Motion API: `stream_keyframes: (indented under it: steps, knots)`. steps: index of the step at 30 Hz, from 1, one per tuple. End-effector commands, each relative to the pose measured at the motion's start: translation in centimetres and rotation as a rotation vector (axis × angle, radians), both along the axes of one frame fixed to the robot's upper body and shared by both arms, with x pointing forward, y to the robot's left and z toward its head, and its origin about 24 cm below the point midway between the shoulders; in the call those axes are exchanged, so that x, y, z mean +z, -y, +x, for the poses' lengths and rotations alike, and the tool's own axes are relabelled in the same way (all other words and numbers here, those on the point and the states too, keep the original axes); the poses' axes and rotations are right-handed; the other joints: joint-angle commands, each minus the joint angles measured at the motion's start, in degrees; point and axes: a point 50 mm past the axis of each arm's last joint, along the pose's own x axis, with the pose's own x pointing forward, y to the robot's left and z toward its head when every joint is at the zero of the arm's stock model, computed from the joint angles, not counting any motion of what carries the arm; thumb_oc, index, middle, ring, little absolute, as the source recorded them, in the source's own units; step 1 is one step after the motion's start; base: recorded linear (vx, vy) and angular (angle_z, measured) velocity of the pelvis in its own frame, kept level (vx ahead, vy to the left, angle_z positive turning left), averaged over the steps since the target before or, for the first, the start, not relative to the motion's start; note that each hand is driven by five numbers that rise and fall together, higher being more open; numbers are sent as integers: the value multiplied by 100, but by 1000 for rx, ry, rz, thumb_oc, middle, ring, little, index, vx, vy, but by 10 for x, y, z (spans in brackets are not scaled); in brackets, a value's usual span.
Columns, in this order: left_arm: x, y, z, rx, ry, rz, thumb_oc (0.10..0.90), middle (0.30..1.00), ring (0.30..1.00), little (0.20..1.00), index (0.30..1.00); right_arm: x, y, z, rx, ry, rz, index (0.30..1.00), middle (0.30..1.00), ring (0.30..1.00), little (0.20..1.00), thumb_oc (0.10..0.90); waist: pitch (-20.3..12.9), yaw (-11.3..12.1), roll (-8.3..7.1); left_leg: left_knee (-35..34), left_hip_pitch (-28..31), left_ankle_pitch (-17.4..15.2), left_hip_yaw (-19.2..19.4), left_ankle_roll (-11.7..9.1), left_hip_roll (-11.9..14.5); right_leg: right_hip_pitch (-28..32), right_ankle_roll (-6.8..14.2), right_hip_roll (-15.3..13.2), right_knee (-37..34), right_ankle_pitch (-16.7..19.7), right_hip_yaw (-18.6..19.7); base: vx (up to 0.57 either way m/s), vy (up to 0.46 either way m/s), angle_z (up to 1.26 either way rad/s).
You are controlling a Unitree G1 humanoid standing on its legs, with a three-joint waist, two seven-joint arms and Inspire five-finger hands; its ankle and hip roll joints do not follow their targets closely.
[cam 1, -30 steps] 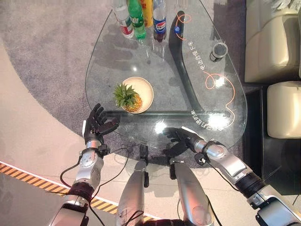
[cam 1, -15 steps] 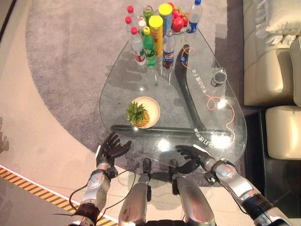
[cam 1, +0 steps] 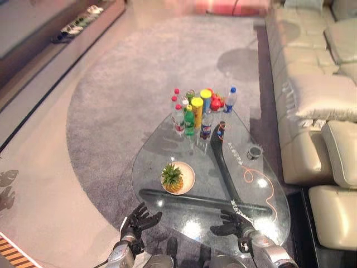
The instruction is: Pick up the fruit to the plate
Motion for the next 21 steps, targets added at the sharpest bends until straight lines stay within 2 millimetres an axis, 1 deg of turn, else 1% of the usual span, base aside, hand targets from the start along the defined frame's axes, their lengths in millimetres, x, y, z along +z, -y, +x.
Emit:
stream_keyframes:
  steps: [1,2,4,7,10,12,15,21]
  knots:
    - [-5,-12,-4,-24,-65,74,800,900,900,900,900,-9,4,-9,-185,-22,68,900,900,900,900,800,-201,72,-216,214,128,-444,45,32,-275,93,388,-285,25,78,192,57,7,2]
    - [-7,-12,-6,-23,-82,76,800,900,900,900,900,-12,6,-13,-217,-42,73,900,900,900,900,800,-211,75,-214,212,146,-453,56,34,-274,111,390,-289,10,83,191,61,7,0]
    - [-15,-15,-20,-15,-154,82,800,900,900,900,900,-26,14,-33,-361,-127,94,900,900,900,900,800,-279,73,-188,203,207,-487,113,50,-269,167,399,-301,-46,102,186,69,14,0]
    - [-21,-14,-32,-21,-212,84,800,900,900,900,900,-37,18,-57,-562,-228,139,900,900,900,900,800,-335,55,-143,173,293,-520,182,66,-251,221,408,-312,-102,127,204,70,20,-1]
    - [-27,-11,-44,-25,-263,66,800,900,900,900,900,-43,25,-77,-639,-279,103,900,900,900,900,800,-398,52,-90,108,354,-527,221,76,-240,245,425,-318,-141,143,227,60,23,-5]
    - [-29,-9,-49,-37,-287,60,800,900,900,900,900,-45,26,-83,-686,-297,94,900,900,900,900,800,-438,49,-76,80,373,-533,227,77,-234,249,429,-321,-150,146,236,47,8,-8]
    - [-31,-8,-52,-45,-305,52,800,900,900,900,900,-46,29,-89,-710,-302,74,900,900,900,900,800,-492,32,-70,43,402,-550,242,81,-228,253,440,-327,-168,145,253,37,7,-6]
    - [-31,-6,-52,-67,-313,59,800,900,900,900,900,-46,31,-91,-697,-307,47,900,900,900,900,800,-568,23,-77,31,413,-565,275,88,-213,249,441,-346,-169,137,250,19,3,-7]
